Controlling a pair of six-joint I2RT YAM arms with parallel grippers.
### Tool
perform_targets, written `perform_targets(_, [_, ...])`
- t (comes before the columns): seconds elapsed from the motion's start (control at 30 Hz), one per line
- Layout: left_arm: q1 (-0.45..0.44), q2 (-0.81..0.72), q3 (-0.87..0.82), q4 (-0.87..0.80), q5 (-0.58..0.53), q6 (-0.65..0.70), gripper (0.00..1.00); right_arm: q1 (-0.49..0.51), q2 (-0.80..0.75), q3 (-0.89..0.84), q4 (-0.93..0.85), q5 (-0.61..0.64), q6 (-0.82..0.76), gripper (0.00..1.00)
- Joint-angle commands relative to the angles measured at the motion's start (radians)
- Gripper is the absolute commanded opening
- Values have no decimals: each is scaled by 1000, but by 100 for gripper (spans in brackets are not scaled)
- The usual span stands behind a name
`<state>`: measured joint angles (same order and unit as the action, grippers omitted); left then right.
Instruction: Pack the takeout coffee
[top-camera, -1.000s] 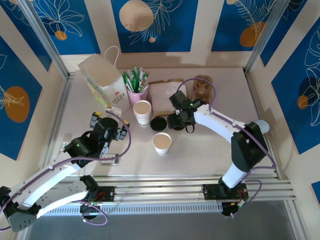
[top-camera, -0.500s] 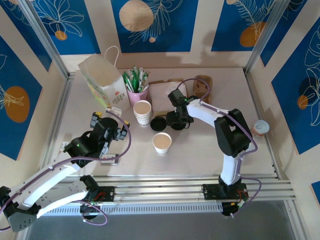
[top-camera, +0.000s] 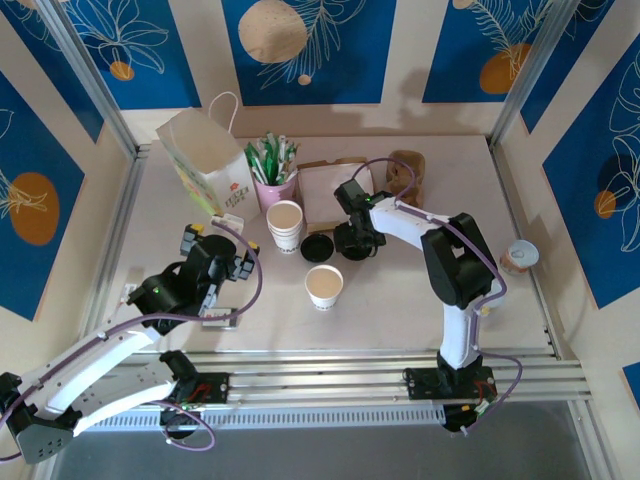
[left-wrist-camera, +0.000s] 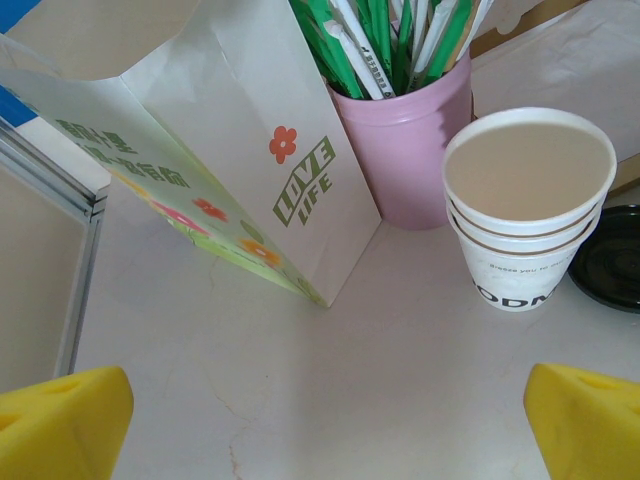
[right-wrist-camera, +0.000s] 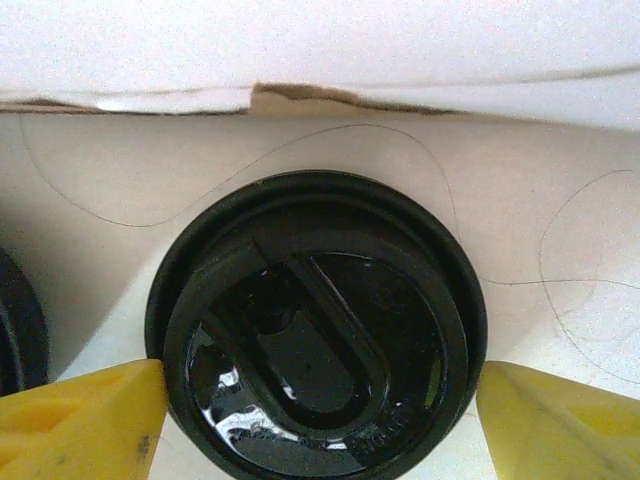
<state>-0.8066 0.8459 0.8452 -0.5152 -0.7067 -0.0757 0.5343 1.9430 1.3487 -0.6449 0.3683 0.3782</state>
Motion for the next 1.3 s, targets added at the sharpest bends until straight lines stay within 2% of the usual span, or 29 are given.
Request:
perform_targets(0.0, [13, -1, 0, 9, 12, 7, 100, 0, 24, 16, -6, 8, -9, 78])
perform_targets(0.17, [14, -1, 0, 9, 11, 7, 100, -2, 37, 12, -6, 3, -12, 76])
perform_targets(0.4, [15, 1, 0, 9, 12, 8, 100, -1, -7, -16, -11, -8, 2, 65])
perform_targets(0.97, [17, 1, 3, 11, 25, 7, 100, 45, -330, -131, -101, 5, 15, 65])
perform_targets(1.27, [20, 4, 6, 10, 36, 4, 100, 130, -484, -87, -212, 25, 4, 65])
